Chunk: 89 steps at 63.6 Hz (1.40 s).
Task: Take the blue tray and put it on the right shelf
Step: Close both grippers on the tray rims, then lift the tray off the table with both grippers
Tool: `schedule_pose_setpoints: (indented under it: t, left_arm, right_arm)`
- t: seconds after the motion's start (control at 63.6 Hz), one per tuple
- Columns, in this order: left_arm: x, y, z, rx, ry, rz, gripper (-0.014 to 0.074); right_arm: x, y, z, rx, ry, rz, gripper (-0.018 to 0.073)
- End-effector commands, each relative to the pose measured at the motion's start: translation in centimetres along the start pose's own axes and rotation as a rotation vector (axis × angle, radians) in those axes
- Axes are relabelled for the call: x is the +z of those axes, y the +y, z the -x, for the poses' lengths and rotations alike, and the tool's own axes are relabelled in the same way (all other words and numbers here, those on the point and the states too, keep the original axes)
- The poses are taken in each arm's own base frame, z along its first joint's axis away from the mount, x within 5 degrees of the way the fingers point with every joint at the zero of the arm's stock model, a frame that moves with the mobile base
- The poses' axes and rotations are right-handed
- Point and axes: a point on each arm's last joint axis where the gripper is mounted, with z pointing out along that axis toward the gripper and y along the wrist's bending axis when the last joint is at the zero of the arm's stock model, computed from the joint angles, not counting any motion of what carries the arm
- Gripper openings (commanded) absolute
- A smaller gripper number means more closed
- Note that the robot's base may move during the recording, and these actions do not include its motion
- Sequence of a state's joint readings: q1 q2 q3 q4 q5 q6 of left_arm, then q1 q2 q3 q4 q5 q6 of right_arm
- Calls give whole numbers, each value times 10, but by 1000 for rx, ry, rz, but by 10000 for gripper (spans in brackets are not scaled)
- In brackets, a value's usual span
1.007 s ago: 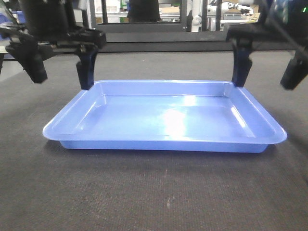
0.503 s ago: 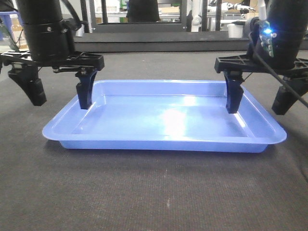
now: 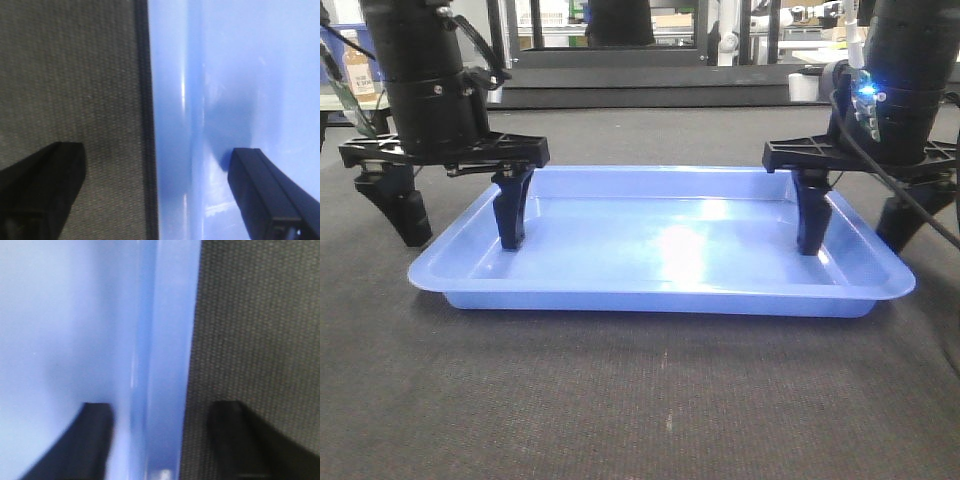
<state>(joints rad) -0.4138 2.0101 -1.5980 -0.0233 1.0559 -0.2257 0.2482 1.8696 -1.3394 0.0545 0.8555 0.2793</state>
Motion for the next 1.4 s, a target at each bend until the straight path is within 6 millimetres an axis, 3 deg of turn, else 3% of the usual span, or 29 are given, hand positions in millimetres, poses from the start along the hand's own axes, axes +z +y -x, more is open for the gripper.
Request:
schedule_pose_setpoints:
  t: [0.0, 0.157, 0.267, 0.393, 0.55, 0.834, 0.991, 1.274, 1.384]
  left_arm:
    - [-29, -3, 4, -21, -75, -39, 367]
    - [-29, -4, 4, -25, -73, -47, 117]
    - [-29, -4, 4, -27, -72, -50, -57]
    - [-29, -4, 3, -27, -69, -51, -40]
    - [-46, -4, 1, -26, -100, -59, -40]
    - [-133, -8, -3, 6, -269, -78, -40]
    - [-183, -21, -12, 38, -355, -38, -40]
    - [-226, -46, -23, 76, -433, -53, -40]
    - [-237, -50, -27, 88, -463, -76, -40]
  right_arm:
    - [-23, 2, 7, -18, -72, 16, 314]
    - [-23, 2, 5, -18, -56, 11, 48]
    - [-23, 2, 5, -18, -51, 10, 58]
    - [-28, 1, 4, -21, -51, 6, 58]
    - [-52, 0, 3, -35, -92, 3, 58]
    - [-135, -1, -2, -58, -278, 24, 58]
    - [-185, -6, -13, -66, -365, 3, 58]
    - [-251, -12, -30, -55, -486, -1, 58]
    - [-265, -15, -38, -54, -515, 3, 58]
